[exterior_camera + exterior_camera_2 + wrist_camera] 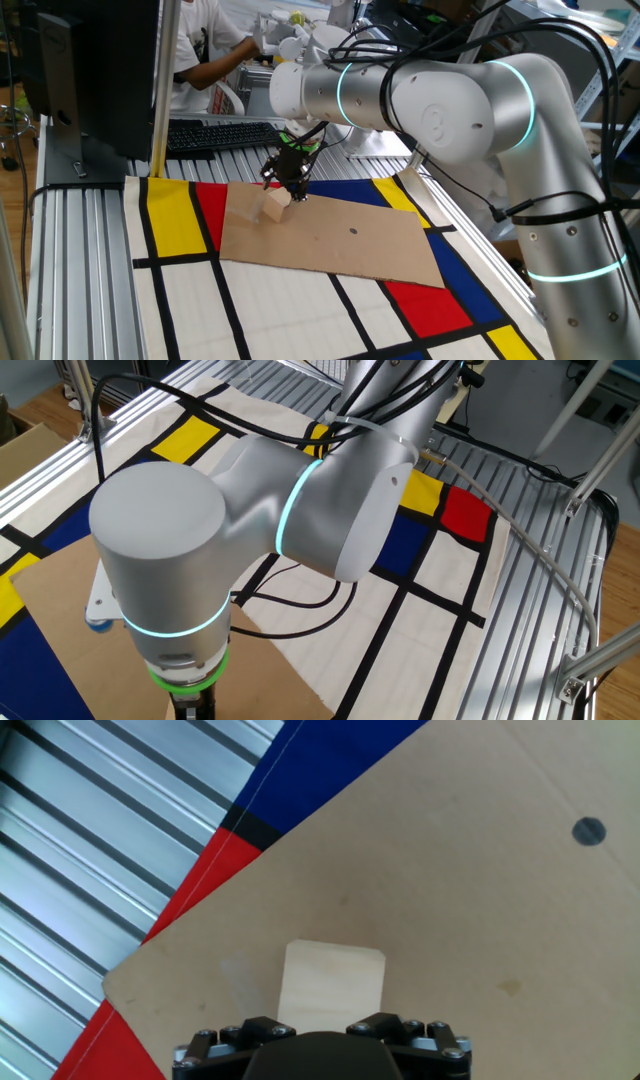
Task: Grab the block and place it at the designated location
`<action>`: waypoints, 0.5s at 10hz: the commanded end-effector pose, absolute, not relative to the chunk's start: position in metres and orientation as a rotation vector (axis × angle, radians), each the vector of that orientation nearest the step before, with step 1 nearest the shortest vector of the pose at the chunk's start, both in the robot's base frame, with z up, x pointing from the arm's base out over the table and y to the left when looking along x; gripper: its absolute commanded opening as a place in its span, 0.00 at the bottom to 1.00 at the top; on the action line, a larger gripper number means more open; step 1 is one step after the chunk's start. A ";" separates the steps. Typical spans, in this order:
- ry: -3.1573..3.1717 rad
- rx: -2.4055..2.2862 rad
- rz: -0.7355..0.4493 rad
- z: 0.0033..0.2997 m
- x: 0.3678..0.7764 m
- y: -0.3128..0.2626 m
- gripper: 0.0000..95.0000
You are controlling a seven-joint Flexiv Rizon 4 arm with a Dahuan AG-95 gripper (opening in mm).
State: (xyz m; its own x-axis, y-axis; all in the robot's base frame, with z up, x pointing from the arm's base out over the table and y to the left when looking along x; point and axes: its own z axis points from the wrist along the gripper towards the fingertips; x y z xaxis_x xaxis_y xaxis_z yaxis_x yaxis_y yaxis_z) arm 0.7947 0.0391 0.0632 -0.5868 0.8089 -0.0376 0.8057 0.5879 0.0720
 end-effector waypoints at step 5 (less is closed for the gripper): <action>2.729 1.414 0.067 0.065 0.799 0.031 0.80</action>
State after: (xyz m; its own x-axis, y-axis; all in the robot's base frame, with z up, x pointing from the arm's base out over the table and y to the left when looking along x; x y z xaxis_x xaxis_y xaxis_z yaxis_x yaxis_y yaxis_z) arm 0.8013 0.0318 0.0649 -0.5742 0.8178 -0.0390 0.8149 0.5755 0.0685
